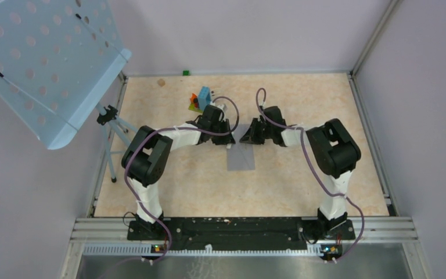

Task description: Place the letter into the envelope and seal it

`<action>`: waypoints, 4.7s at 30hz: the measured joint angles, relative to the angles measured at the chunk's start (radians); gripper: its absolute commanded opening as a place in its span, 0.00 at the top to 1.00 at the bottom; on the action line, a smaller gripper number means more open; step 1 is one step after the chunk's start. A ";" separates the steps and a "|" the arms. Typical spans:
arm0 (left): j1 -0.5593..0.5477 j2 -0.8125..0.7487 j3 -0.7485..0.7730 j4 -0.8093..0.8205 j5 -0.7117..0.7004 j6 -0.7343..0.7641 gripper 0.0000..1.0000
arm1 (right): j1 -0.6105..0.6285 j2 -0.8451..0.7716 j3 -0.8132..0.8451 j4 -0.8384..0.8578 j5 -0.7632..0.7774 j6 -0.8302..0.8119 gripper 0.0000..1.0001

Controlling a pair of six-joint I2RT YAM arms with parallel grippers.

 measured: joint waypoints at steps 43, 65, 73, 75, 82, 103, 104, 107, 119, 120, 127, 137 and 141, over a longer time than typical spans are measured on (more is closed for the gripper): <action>0.003 0.016 0.000 0.032 0.010 -0.074 1.00 | 0.037 -0.124 -0.251 0.160 -0.024 0.046 1.00; 0.003 0.020 0.000 0.042 0.016 -0.077 1.00 | 0.023 -0.265 -0.404 0.148 -0.084 0.049 1.00; 0.004 0.021 0.000 0.042 0.018 -0.077 1.00 | 0.018 -0.297 -0.338 0.090 -0.086 0.043 1.00; 0.004 0.022 0.000 0.046 0.019 -0.077 1.00 | 0.018 -0.286 -0.327 0.091 -0.085 0.039 1.00; 0.005 0.024 0.001 0.047 0.022 -0.077 1.00 | 0.018 -0.207 -0.325 0.090 -0.079 0.035 1.00; 0.005 0.035 0.011 0.056 0.039 -0.046 1.00 | -0.020 -0.077 -0.200 0.141 -0.120 0.019 1.00; 0.005 0.035 0.011 0.056 0.040 -0.046 1.00 | -0.021 -0.072 -0.192 0.138 -0.120 0.019 1.00; 0.005 0.035 0.012 0.055 0.040 -0.045 1.00 | -0.023 -0.056 -0.167 0.130 -0.115 0.016 1.00; 0.005 0.046 0.026 0.056 0.047 -0.042 1.00 | -0.030 -0.027 -0.121 0.122 -0.105 0.009 1.00; 0.005 0.046 0.026 0.056 0.047 -0.042 1.00 | -0.030 -0.027 -0.121 0.122 -0.105 0.008 1.00; 0.005 0.048 0.031 0.049 0.047 -0.043 1.00 | -0.030 -0.027 -0.121 0.122 -0.106 0.002 1.00; 0.005 0.048 0.032 0.047 0.046 -0.042 1.00 | -0.028 -0.027 -0.116 0.117 -0.101 -0.006 1.00; 0.005 0.049 0.034 0.044 0.047 -0.039 1.00 | -0.029 -0.027 -0.116 0.117 -0.100 -0.005 1.00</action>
